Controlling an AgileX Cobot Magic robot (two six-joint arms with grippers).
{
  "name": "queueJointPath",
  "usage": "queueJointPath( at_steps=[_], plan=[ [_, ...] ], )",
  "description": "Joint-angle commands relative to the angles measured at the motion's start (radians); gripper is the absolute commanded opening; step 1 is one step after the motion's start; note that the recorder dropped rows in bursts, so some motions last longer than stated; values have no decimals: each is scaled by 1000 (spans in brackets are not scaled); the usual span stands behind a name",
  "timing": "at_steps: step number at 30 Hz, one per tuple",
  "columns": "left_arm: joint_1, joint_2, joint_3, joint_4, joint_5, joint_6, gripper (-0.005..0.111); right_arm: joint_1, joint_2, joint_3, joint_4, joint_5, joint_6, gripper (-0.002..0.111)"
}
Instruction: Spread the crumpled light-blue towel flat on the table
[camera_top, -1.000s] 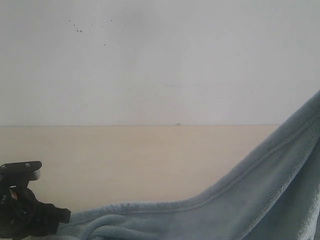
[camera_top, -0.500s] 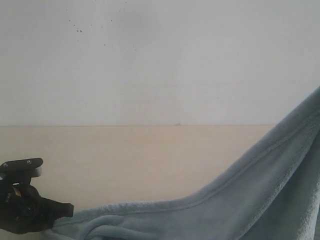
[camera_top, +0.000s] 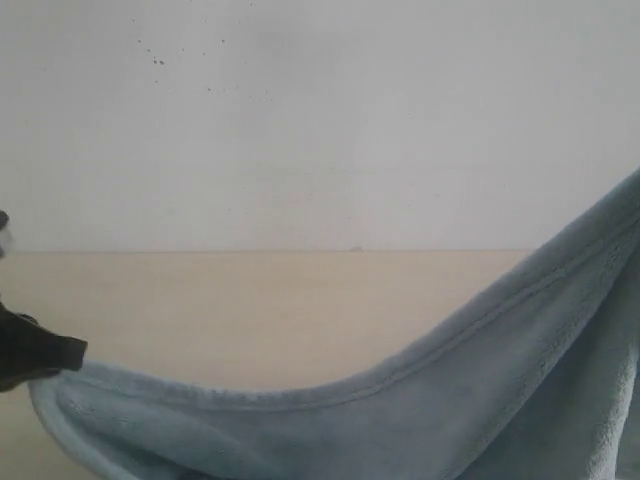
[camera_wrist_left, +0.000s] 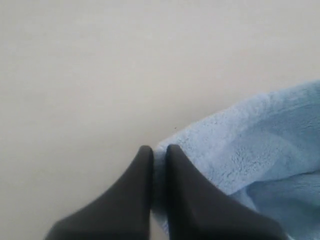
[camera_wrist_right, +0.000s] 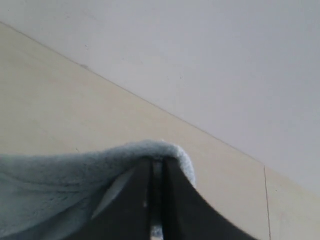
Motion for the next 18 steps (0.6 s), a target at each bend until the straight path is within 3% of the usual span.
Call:
queueJointPath(
  at_steps=[1,9,18],
  plan=[
    [2,-255,2,68,136,16,4,-3,-17,-5,-19,47,-6,0],
    [2,-614,2,291,358,-110,4,-3,-156,-5,-65,98,11,0],
    [2,-873,-47,323,521,-118,4,-3,-343,-9,-76,181,5,0]
  ],
)
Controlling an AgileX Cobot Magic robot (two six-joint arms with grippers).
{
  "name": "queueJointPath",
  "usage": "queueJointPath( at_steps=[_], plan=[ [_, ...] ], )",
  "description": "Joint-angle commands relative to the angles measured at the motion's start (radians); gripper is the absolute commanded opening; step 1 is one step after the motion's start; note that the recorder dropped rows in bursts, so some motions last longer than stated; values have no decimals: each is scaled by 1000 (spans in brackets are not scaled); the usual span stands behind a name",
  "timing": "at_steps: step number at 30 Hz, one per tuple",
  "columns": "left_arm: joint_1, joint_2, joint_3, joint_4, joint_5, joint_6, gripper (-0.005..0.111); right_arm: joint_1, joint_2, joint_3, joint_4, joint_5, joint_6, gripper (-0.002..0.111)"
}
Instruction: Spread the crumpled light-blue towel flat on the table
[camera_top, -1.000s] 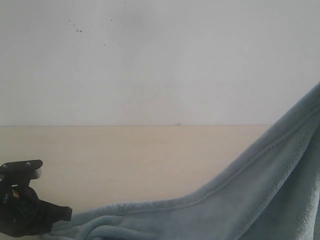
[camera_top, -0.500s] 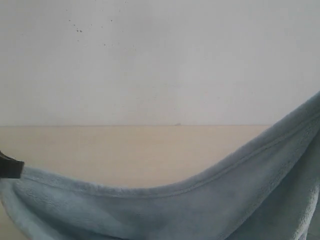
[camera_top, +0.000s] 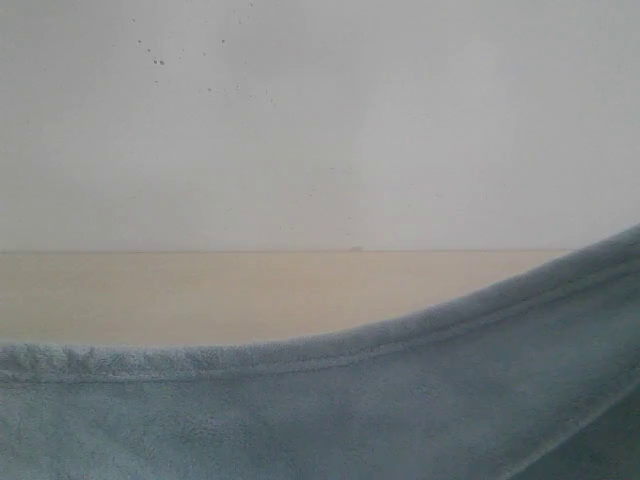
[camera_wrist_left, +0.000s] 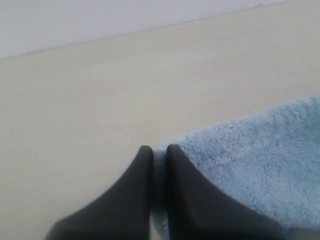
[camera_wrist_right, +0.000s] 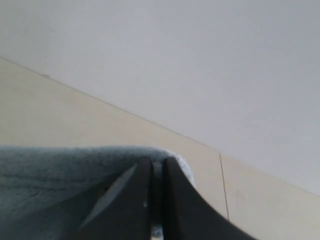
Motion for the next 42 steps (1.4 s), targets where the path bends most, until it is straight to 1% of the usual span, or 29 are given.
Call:
queueJointPath(
  at_steps=[1,7,11,13,16,18,21,25,28,30,33,37,39,42],
  plan=[
    [2,-105,-61,10,67,-16,4,-3,-90,-12,-16,11,-2,0],
    [2,-194,-223,26,151,-16,4,-3,-165,-87,-16,63,-13,0],
    [-1,-210,-332,31,241,-3,4,-3,-174,-154,-8,116,-40,0],
    [-1,-210,-372,38,277,-1,4,-3,-174,-187,-8,133,-43,0],
    [-1,-210,-406,57,288,5,4,-3,-174,-218,-8,143,-47,0],
    [-1,-207,-403,65,291,6,4,-3,-171,-220,-8,158,-53,0],
    [-30,-179,-355,70,301,6,4,9,-128,-211,-33,230,-71,0],
    [-70,-98,-249,131,279,-6,4,60,-56,-120,-75,224,-42,0],
    [-75,-6,-169,154,211,-23,4,93,40,-28,-133,215,50,0],
    [-77,71,-131,163,145,-48,4,97,113,46,-196,156,135,0],
    [-77,196,-104,231,43,-116,4,97,227,126,-262,32,213,0],
    [-77,359,-100,324,-45,-160,4,92,418,141,-377,-68,331,0],
    [-77,454,-100,363,-75,-187,4,62,516,137,-430,-125,392,0],
    [-77,592,-100,407,-115,-242,4,-18,649,123,-426,-205,438,0]
  ],
)
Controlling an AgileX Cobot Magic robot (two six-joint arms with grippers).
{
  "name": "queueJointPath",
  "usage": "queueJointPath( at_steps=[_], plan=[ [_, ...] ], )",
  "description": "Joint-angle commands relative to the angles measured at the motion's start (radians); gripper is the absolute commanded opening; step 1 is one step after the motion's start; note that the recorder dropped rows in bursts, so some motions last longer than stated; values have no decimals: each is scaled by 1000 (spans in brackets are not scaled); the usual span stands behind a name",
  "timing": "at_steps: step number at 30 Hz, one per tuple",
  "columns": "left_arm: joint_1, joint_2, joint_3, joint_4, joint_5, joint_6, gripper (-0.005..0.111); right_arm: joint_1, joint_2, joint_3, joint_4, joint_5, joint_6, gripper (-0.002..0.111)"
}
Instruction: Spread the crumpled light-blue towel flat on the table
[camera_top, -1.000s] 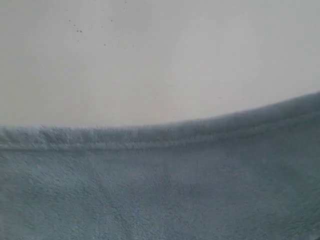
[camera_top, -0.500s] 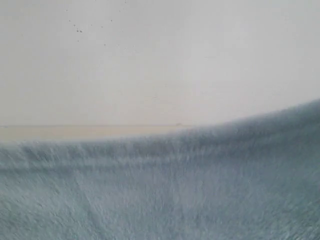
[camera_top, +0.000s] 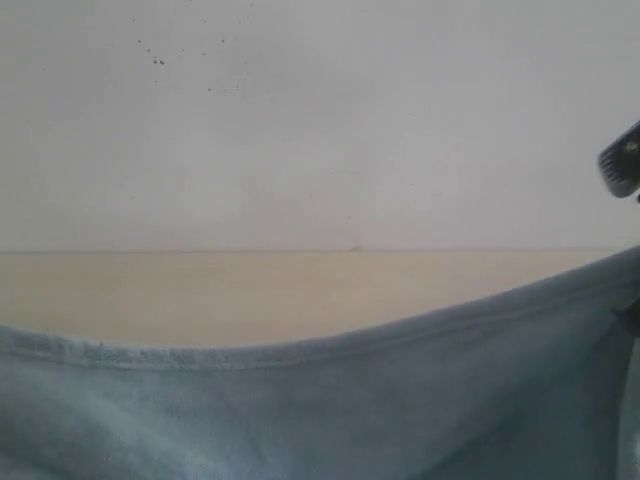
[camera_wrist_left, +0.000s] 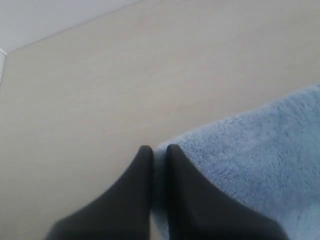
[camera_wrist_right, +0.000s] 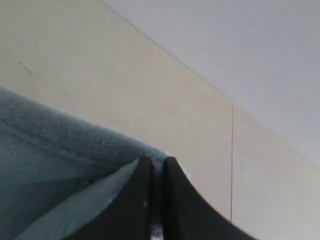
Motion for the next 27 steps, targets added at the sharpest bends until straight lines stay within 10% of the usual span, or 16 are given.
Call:
queueJointPath(
  at_steps=[1,14,27],
  plan=[
    [-7,187,4,74,-85,-81,4,-109,176,-14,-45,-122,104,0],
    [88,603,4,225,-293,-343,4,-268,515,-70,-43,-379,140,0],
    [225,591,0,518,-414,-679,4,-266,614,-349,5,-432,50,0]
  ],
)
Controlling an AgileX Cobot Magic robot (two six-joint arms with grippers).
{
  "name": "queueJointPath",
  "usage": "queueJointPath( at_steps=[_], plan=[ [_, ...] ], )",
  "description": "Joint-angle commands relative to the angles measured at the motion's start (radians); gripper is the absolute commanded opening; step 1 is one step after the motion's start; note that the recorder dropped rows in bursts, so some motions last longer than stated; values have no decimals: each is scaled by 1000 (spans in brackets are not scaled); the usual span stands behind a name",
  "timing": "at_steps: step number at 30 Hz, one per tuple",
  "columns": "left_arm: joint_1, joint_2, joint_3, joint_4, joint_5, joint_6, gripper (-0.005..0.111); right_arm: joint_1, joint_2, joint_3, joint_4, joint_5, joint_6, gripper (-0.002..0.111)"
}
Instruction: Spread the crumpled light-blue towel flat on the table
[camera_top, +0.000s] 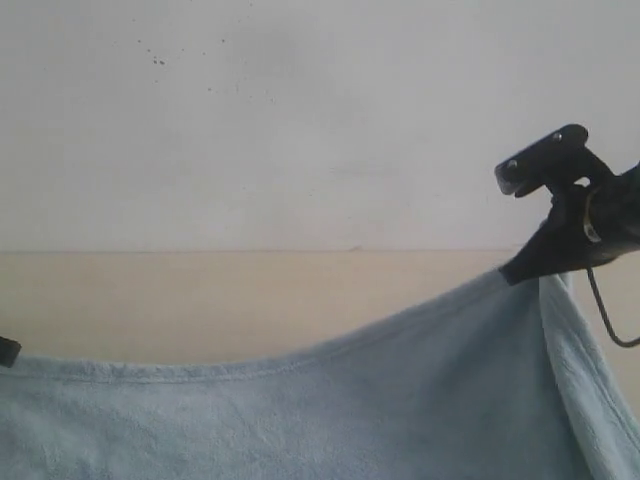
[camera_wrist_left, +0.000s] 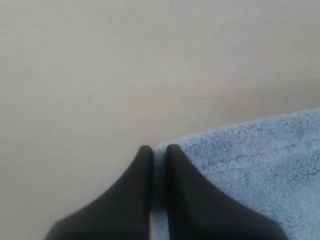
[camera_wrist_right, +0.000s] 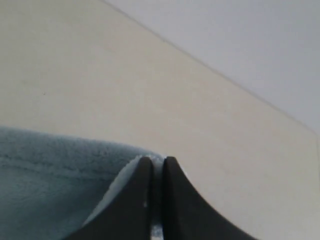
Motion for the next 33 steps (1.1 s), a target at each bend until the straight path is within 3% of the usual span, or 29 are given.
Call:
queueJointPath(
  at_steps=[1,4,7,9,10,13,15,19,22,27,30,33],
  plan=[
    [18,-17,-3,144,-95,-173,4,-8,33,-89,77,25,-103,2],
    [18,-17,-3,147,-174,-172,17,-8,64,-141,203,85,-221,23],
    [18,-17,-4,143,-211,-190,51,-8,74,-161,311,115,-277,52],
    [18,-17,-4,143,-175,-257,74,-8,72,-161,345,115,-280,57],
    [18,-17,-4,149,-144,-288,76,-8,64,-161,357,118,-280,56],
    [18,-20,-3,189,-63,-326,71,-8,37,-161,388,120,-280,49],
    [18,-38,4,184,-58,-330,61,-8,10,-159,405,140,-280,39],
    [14,-125,58,115,-194,-330,39,-8,-49,-125,459,263,-304,2],
    [-9,-203,123,109,-277,-324,23,-8,-99,-13,478,277,-349,0],
    [-51,-318,207,109,-325,-318,7,-10,-161,244,472,190,-342,0],
    [-80,-358,238,102,-321,-318,8,-29,-155,326,395,139,-262,0],
    [-133,-367,264,97,-330,-318,8,-131,-146,352,383,95,-189,0]
  ],
)
